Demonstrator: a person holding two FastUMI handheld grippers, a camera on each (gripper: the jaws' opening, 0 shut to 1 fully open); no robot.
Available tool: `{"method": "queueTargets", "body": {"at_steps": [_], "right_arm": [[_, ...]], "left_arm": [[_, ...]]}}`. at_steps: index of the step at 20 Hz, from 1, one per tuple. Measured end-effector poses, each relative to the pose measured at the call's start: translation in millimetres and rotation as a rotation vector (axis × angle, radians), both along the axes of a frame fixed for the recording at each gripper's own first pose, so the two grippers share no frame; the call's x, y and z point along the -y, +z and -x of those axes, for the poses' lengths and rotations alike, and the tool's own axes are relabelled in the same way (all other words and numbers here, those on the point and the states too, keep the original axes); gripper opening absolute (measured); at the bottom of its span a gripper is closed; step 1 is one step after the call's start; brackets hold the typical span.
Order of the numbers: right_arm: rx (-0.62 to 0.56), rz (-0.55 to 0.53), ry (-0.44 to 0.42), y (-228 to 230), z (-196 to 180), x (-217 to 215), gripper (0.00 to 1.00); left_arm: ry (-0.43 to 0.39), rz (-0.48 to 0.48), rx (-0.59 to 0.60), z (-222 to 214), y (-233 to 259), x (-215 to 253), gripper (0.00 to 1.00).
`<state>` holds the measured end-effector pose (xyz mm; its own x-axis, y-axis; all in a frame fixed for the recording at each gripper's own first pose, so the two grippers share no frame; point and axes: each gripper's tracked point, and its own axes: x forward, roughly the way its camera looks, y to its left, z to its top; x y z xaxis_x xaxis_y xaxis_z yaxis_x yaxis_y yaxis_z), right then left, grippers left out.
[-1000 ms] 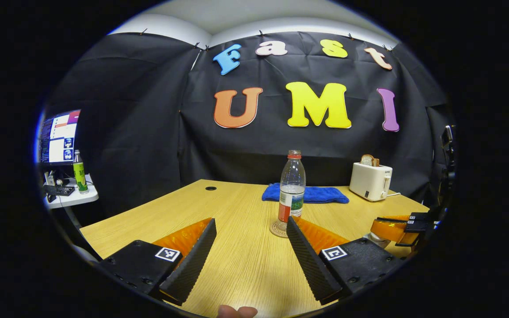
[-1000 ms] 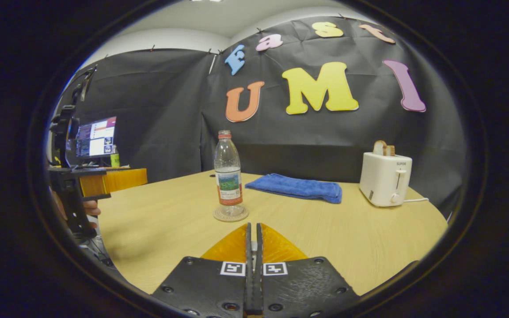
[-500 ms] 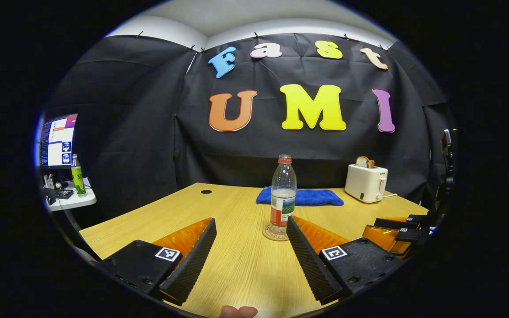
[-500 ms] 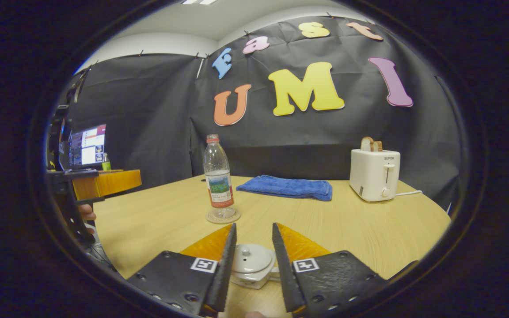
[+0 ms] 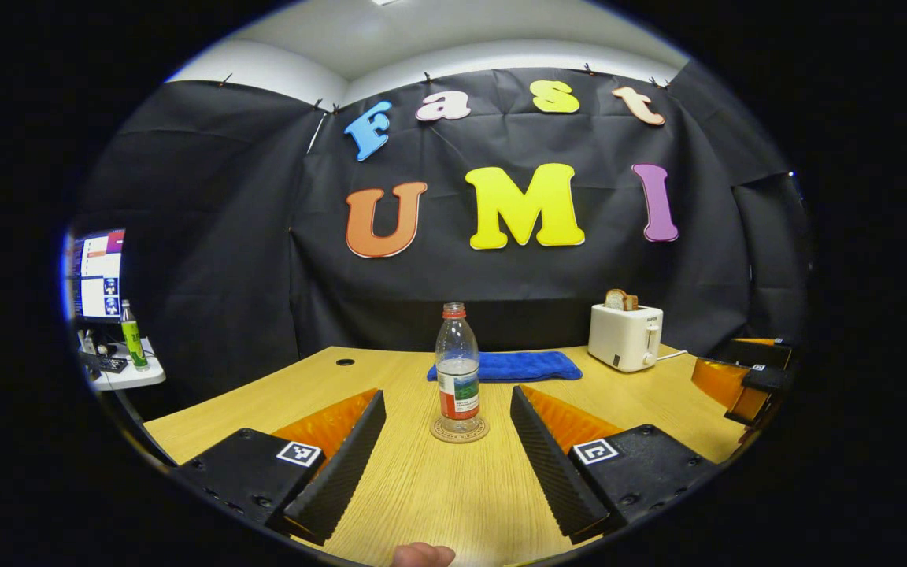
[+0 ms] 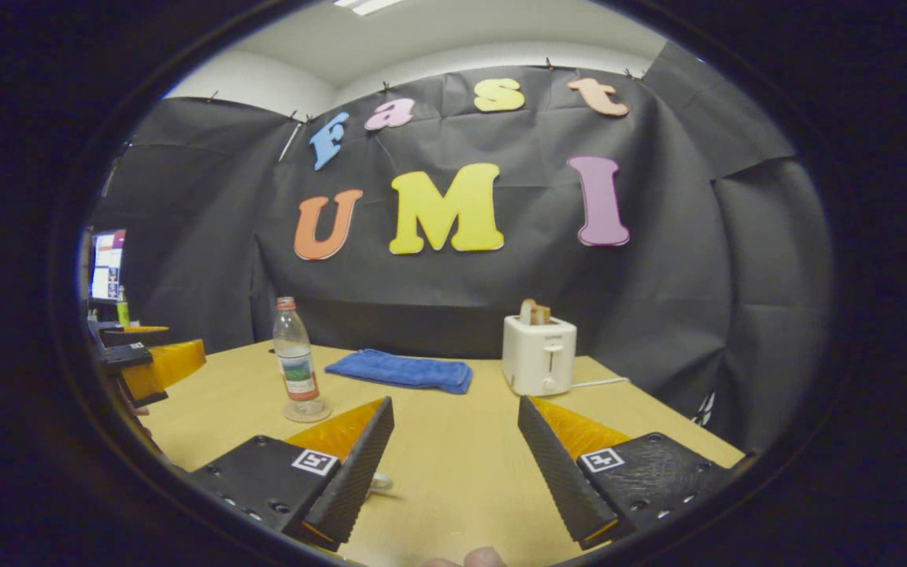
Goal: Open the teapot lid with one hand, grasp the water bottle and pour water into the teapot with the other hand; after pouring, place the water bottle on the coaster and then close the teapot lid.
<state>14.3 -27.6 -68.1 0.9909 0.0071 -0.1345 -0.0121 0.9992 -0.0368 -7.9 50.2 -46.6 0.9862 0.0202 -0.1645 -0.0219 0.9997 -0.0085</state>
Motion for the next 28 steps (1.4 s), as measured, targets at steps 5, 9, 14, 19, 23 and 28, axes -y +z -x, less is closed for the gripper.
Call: {"method": "queueTargets", "body": {"at_steps": [5,9,14,19,23,28], "right_arm": [[0.05,0.043,-0.051,22.3,16.1,9.2,0.95],[0.065,0.003,-0.083,27.7,17.9,11.3,0.97],[0.067,-0.005,-0.06,28.8,19.2,-2.4,0.97],[0.089,0.007,-0.049,36.6,24.1,-10.1,0.97],[0.088,-0.006,-0.047,38.6,28.1,-10.8,0.95],[0.108,-0.007,-0.055,47.8,30.9,-10.4,0.95]], "left_arm": [[-0.037,-0.016,0.018,5.7,5.4,15.8,1.0],[-0.031,-0.043,0.033,6.2,10.1,12.3,1.0],[-0.001,-0.034,0.054,-0.6,21.3,6.5,1.0],[0.0,-0.045,0.084,0.1,27.1,8.6,1.0],[-0.001,-0.05,0.092,1.2,29.8,7.6,1.0],[0.017,-0.043,0.099,0.6,30.9,-0.4,1.0]]}}
